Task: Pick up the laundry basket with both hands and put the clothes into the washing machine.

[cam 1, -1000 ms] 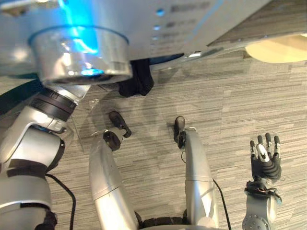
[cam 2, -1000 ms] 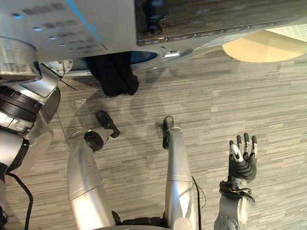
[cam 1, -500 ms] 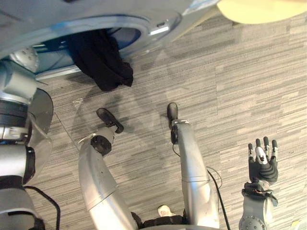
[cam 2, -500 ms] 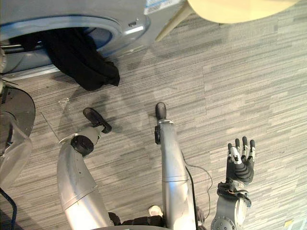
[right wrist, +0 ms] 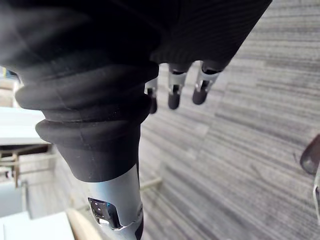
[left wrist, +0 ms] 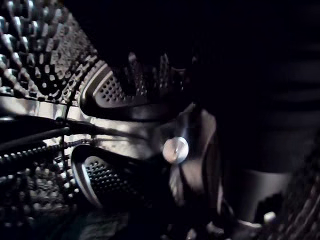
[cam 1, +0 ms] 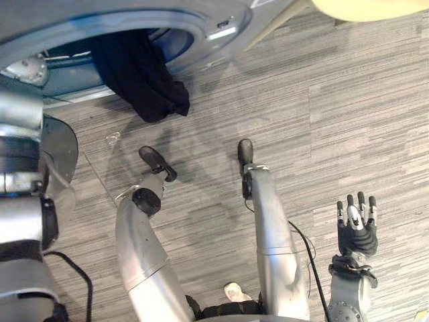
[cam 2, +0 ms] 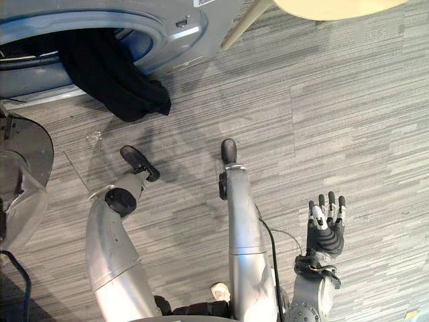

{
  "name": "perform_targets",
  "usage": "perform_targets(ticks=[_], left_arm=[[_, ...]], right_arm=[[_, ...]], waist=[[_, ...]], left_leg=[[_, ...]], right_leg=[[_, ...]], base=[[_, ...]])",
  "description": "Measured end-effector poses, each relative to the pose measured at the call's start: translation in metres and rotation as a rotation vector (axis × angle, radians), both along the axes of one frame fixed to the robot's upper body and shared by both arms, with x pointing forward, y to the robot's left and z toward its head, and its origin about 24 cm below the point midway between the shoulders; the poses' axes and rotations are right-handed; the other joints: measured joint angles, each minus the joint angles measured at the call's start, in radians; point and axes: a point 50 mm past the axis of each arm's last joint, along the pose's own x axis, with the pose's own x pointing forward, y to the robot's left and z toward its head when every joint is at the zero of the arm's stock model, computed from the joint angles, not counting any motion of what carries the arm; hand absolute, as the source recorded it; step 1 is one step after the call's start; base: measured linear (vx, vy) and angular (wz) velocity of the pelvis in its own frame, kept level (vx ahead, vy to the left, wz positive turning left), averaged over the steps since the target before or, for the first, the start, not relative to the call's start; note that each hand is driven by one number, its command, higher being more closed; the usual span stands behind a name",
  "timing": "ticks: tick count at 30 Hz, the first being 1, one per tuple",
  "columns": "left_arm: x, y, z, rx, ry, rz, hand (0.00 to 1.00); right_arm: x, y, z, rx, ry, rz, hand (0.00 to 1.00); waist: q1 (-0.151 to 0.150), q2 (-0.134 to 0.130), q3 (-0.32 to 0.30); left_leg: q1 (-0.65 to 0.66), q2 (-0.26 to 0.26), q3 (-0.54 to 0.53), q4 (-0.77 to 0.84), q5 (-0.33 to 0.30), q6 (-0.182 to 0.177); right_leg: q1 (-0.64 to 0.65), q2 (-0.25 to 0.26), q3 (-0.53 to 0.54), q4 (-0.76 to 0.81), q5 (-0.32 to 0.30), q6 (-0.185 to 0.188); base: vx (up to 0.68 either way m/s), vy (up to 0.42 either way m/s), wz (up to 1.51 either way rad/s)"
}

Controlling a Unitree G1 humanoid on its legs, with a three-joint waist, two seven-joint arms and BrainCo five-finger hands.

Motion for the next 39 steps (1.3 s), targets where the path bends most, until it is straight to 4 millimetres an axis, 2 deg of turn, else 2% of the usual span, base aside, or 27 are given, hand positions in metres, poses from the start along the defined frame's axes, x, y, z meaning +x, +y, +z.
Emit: perform_targets(ticks=[2, 4, 5, 8, 9, 16, 18, 20, 22, 24, 26, 27, 28, 29, 30, 33, 35, 37, 39], left_arm=[[-0.018, 0.002, -0.016, -0.044, -0.068, -0.07, 0.0], [-0.027, 0.003, -0.047, -0.174, -0.082, -0.173, 0.0], [-0.029, 0.005, -0.053, -0.195, -0.076, -0.179, 0.0], [-0.039, 0.01, -0.089, -0.305, -0.057, -0.184, 0.0], [-0.054, -0.003, -0.131, -0.384, 0.001, -0.219, 0.0], [-0.05, -0.019, -0.158, -0.546, -0.003, -0.29, 0.0], [-0.044, -0.035, -0.169, -0.634, 0.003, -0.386, 0.0], [-0.035, -0.061, -0.184, -0.743, 0.053, -0.534, 0.0], [-0.033, -0.076, -0.194, -0.784, 0.095, -0.62, 0.0], [-0.042, -0.1, -0.216, -0.852, 0.162, -0.726, 0.0], [-0.049, -0.11, -0.231, -0.918, 0.184, -0.751, 0.0], [-0.054, -0.112, -0.241, -0.948, 0.204, -0.744, 0.0], [-0.059, -0.111, -0.25, -0.959, 0.235, -0.73, 0.0], [-0.061, -0.111, -0.254, -0.962, 0.25, -0.721, 0.0], [-0.06, -0.112, -0.263, -0.978, 0.289, -0.713, 0.0], [-0.052, -0.124, -0.285, -1.0, 0.416, -0.723, 0.0], [-0.048, -0.134, -0.298, -0.998, 0.501, -0.739, 0.0], [-0.046, -0.136, -0.307, -1.001, 0.544, -0.719, 0.0], [-0.045, -0.139, -0.314, -1.011, 0.578, -0.715, 0.0]], right_arm=[[0.0, 0.0, 0.001, -0.013, 0.009, -0.008, 0.0], [0.0, 0.001, 0.003, -0.038, 0.013, -0.01, 0.0], [0.001, 0.001, 0.003, -0.046, 0.015, -0.01, 0.0], [0.001, 0.001, 0.006, -0.08, 0.026, -0.019, 0.0], [0.002, 0.002, 0.014, -0.124, 0.011, -0.026, 0.0], [0.004, 0.005, 0.022, -0.138, -0.004, -0.035, 0.0], [0.003, 0.005, 0.021, -0.134, 0.005, -0.046, 0.0], [0.005, 0.008, 0.022, -0.143, 0.003, -0.036, 0.0], [0.006, 0.01, 0.022, -0.141, 0.001, -0.029, 0.0], [0.007, 0.013, 0.021, -0.128, 0.004, -0.023, 0.0], [0.005, 0.012, 0.02, -0.123, 0.016, -0.036, 0.0], [0.006, 0.012, 0.02, -0.122, 0.012, -0.038, 0.0], [0.007, 0.012, 0.021, -0.132, 0.011, -0.035, 0.0], [0.01, 0.012, 0.023, -0.141, 0.002, -0.026, 0.0], [0.012, 0.011, 0.027, -0.159, -0.013, -0.021, 0.0], [0.012, 0.01, 0.026, -0.157, -0.006, -0.028, 0.0], [0.011, 0.009, 0.025, -0.152, 0.004, -0.041, 0.0], [0.011, 0.009, 0.023, -0.149, 0.012, -0.045, 0.0], [0.012, 0.011, 0.02, -0.145, 0.023, -0.04, 0.0]], waist=[[0.0, 0.006, 0.0], [-0.005, 0.009, 0.002], [-0.006, 0.009, 0.002], [-0.011, 0.01, 0.001], [-0.002, 0.011, 0.001], [0.009, 0.016, 0.0], [0.027, 0.037, 0.0], [0.056, 0.064, 0.0], [0.065, 0.074, -0.002], [0.076, 0.076, -0.002], [0.091, 0.084, 0.0], [0.113, 0.097, 0.0], [0.126, 0.099, -0.005], [0.14, 0.107, -0.005], [0.15, 0.11, -0.005], [0.135, 0.11, -0.005], [0.129, 0.11, -0.005], [0.129, 0.11, -0.005], [0.142, 0.11, -0.004]], left_leg=[[0.006, 0.001, 0.002, -0.004, 0.0, -0.001], [0.024, 0.002, 0.013, -0.013, 0.0, -0.001], [0.029, 0.003, 0.012, -0.014, 0.001, -0.002], [0.054, 0.009, 0.006, -0.018, 0.0, -0.002], [0.09, 0.008, -0.007, -0.035, 0.0, -0.002], [0.14, -0.005, -0.005, -0.051, 0.0, -0.003], [0.155, -0.011, -0.006, -0.052, 0.0, -0.003], [0.183, -0.024, -0.008, -0.054, 0.0, -0.003], [0.193, -0.035, -0.014, -0.058, 0.0, -0.003], [0.211, -0.05, -0.018, -0.058, 0.0, -0.003], [0.22, -0.048, -0.036, -0.047, 0.0, -0.003], [0.213, -0.036, -0.045, -0.015, -0.002, -0.008], [0.2, -0.039, -0.046, 0.008, -0.014, -0.033], [0.192, -0.03, -0.052, 0.011, -0.027, -0.054], [0.188, -0.028, -0.071, -0.004, -0.043, -0.078], [0.182, -0.028, -0.075, -0.013, -0.051, -0.088], [0.18, -0.033, -0.077, -0.013, -0.077, -0.107], [0.174, -0.045, -0.078, -0.005, -0.085, -0.096], [0.169, -0.056, -0.078, 0.001, -0.092, -0.092]], right_leg=[[0.002, -0.003, 0.001, 0.0, 0.0, 0.0], [0.004, -0.003, 0.006, -0.003, 0.0, 0.0], [0.007, -0.002, 0.005, -0.004, 0.0, 0.0], [0.028, 0.008, 0.003, -0.015, 0.0, 0.0], [0.057, 0.008, -0.014, -0.015, 0.0, 0.0], [0.091, -0.006, -0.022, -0.009, 0.0, 0.0], [0.108, -0.011, -0.022, -0.005, -0.001, 0.0], [0.136, -0.026, -0.025, 0.008, -0.001, 0.0], [0.149, -0.033, -0.025, 0.011, -0.001, 0.0], [0.158, -0.045, -0.027, 0.047, 0.0, 0.001], [0.134, -0.056, -0.023, 0.142, 0.033, 0.023], [0.089, -0.055, -0.015, 0.16, -0.017, 0.015], [0.133, -0.062, -0.02, -0.011, -0.027, -0.022], [0.132, -0.049, -0.029, -0.015, -0.04, -0.038], [0.114, -0.039, -0.034, -0.002, -0.039, -0.039], [0.109, -0.041, -0.048, 0.005, -0.041, -0.037], [0.108, -0.048, -0.05, 0.014, -0.042, -0.035], [0.108, -0.061, -0.051, 0.024, -0.05, -0.015], [0.107, -0.067, -0.047, 0.023, -0.046, -0.005]], base=[[0.07, 0.022, -0.06], [0.09, 0.005, -0.12], [0.1, -0.008, -0.16], [0.14, -0.004, -0.17], [0.26, 0.018, -0.06], [0.11, 0.033, 0.02], [0.11, 0.055, 0.12], [0.12, 0.056, 0.21], [0.11, 0.053, 0.23], [0.14, 0.043, 0.35], [0.11, -0.016, 0.43], [0.02, -0.067, 0.61], [-0.05, -0.078, 0.36], [-0.07, -0.079, 0.09], [-0.04, -0.045, -0.14], [-0.02, 0.014, 0.07], [-0.04, 0.049, 0.13], [-0.07, 0.045, 0.21], [-0.08, 0.042, 0.16]])
